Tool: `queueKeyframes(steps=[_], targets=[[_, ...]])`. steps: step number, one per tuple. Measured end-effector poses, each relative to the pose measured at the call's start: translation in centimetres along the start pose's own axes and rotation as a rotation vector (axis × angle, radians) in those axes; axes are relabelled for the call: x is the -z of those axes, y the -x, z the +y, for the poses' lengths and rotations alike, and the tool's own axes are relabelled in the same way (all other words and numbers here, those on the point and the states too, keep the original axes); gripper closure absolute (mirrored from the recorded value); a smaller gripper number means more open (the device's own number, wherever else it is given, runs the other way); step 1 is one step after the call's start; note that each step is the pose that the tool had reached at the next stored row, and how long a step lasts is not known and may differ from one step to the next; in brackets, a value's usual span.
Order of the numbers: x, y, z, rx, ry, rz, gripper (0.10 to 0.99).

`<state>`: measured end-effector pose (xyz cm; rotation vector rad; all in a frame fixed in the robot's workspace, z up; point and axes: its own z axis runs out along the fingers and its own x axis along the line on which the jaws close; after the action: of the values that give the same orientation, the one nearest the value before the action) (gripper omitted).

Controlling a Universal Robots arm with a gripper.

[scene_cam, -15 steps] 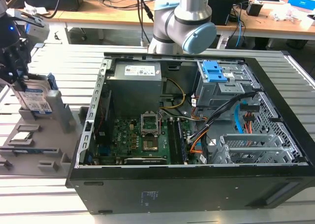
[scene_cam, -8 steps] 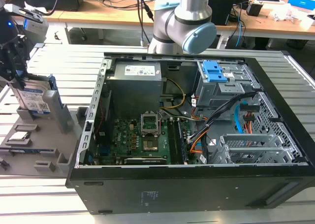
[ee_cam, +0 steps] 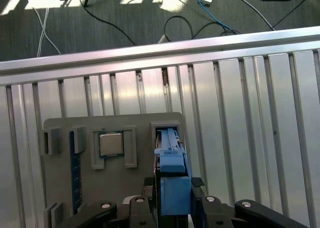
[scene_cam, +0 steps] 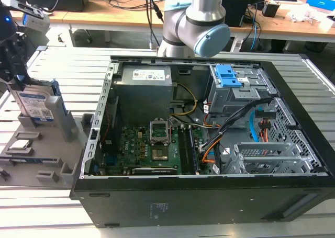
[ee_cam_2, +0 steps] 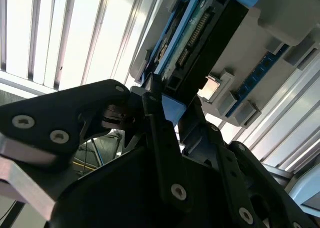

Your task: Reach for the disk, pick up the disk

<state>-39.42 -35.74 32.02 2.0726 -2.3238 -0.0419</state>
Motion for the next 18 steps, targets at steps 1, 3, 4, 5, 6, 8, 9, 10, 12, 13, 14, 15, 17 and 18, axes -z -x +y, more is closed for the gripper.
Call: queueKeyframes(steps=[1,3,4,5,6,8,9,10,12,13,14,15,17,18], targets=[[0.23,0.01,0.01,0.000,0.000,-0.0002,0.710],[0.52,0.02,0.02,0.000,0.000,-0.0001,0.710],[0.70,0.02,0.03,0.000,0.000,-0.0001,0.710],[0.72,0.02,0.03,0.000,0.000,-0.0002,0.710],[0.72,0.02,0.03,0.000,0.000,-0.0002,0.710],[0.73,0.03,0.03,0.000,0.000,-0.0001,0.710],[0.73,0.02,0.02,0.000,0.000,0.0000,0.710],[0.73,0.03,0.03,0.000,0.000,0.0000,0.710],[0.73,0.02,0.03,0.000,0.000,0.0001,0.698],[0.73,0.02,0.03,0.000,0.000,0.0001,0.698],[0.73,0.02,0.03,0.000,0.000,0.0001,0.635],[0.73,0.03,0.03,0.001,0.000,0.0001,0.635],[0.67,0.02,0.07,0.019,0.000,0.0008,0.635],[0.42,0.03,0.14,0.039,0.000,0.0016,0.635]])
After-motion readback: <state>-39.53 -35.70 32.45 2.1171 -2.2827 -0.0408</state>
